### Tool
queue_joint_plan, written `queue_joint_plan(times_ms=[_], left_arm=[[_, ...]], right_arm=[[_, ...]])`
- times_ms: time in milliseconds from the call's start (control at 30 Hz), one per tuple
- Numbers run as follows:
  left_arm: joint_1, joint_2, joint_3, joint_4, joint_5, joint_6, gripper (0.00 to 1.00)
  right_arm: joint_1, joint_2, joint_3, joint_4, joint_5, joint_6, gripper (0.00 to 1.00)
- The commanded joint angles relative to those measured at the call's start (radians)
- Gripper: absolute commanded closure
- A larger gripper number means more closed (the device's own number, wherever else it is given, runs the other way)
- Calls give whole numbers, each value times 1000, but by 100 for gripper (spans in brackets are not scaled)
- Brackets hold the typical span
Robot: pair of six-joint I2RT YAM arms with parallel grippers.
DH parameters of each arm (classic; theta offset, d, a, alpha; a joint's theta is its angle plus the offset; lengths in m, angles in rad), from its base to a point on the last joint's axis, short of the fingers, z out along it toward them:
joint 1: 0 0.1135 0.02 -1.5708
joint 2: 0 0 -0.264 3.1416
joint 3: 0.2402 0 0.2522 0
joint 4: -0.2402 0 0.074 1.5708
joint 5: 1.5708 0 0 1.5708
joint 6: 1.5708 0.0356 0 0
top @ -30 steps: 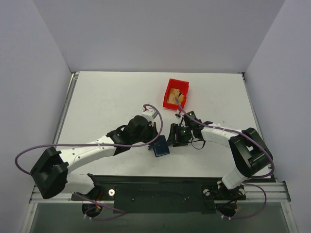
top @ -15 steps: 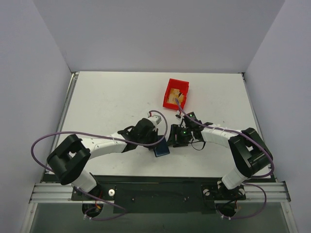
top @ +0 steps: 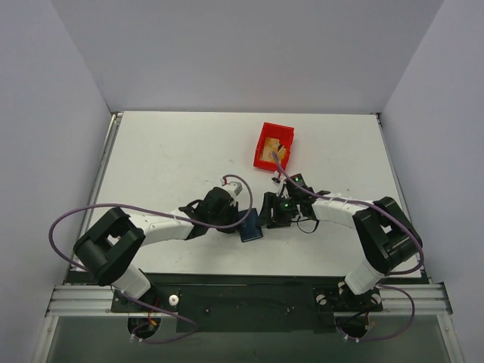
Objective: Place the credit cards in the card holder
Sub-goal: Close the card holder at the center of the board.
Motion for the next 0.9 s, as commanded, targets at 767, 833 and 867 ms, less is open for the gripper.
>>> queue_joint_plan(times_ms=[767, 833, 867], left_arm=[[7, 40, -33, 54, -21, -33, 100], [11, -11, -27, 33, -46, -39, 100], [14, -49, -18, 22, -55, -42, 100]], right_arm=[[2, 20, -22, 139, -88, 58, 89], [1, -48, 0, 52, -19, 18, 96], [2, -71, 11, -29, 11, 3, 100]])
